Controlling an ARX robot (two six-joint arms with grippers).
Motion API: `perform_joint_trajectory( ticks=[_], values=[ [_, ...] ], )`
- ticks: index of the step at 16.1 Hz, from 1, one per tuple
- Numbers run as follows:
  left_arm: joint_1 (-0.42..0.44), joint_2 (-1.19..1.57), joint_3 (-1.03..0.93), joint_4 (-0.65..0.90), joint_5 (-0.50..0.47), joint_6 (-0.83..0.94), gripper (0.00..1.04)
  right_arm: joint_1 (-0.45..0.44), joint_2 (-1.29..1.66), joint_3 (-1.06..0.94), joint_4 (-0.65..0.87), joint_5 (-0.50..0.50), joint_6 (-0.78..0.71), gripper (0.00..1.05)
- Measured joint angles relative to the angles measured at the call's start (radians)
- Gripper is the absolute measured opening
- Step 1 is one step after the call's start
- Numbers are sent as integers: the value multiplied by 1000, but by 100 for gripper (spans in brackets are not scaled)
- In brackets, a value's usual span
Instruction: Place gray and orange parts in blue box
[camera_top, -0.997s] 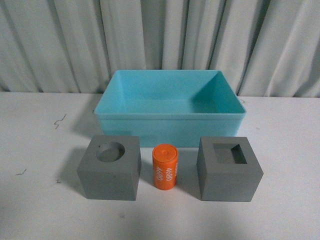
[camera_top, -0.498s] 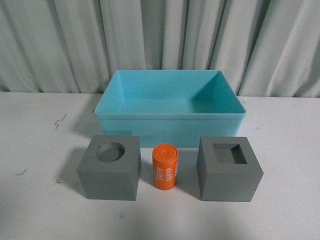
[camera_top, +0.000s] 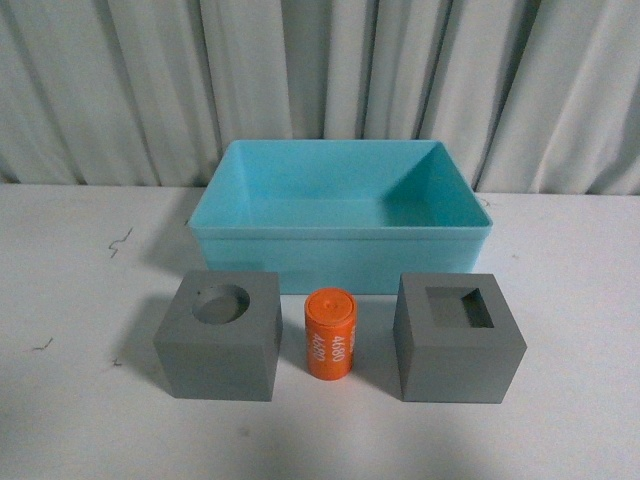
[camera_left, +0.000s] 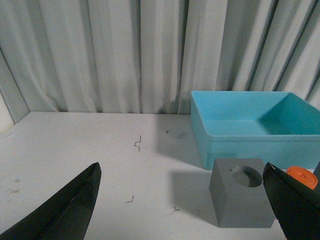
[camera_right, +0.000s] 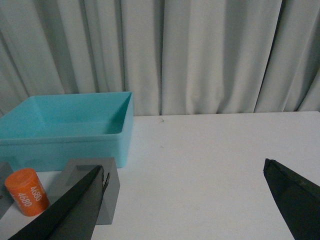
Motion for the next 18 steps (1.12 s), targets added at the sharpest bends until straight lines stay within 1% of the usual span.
perform_joint_trajectory(
  ticks=[13, 14, 15, 16, 17, 18],
  values=[
    [0, 0, 0, 0, 0, 0, 98, 0, 0, 0, 0, 0, 0, 98],
    [0, 0, 0, 0, 0, 0, 98, 42, 54, 54, -169, 135, 54, 98],
    [0, 0, 0, -1, 1, 0, 98, 49, 287, 154, -314, 337, 168, 98],
    [0, 0, 0, 3, 2, 0, 98, -75, 445, 198, -262, 403, 221, 98],
    [2, 0, 0, -3, -2, 0, 98, -201, 539, 219, -185, 337, 221, 98],
    [0, 0, 0, -1, 0, 0, 98, -312, 654, 251, -78, 197, 176, 98]
  ],
)
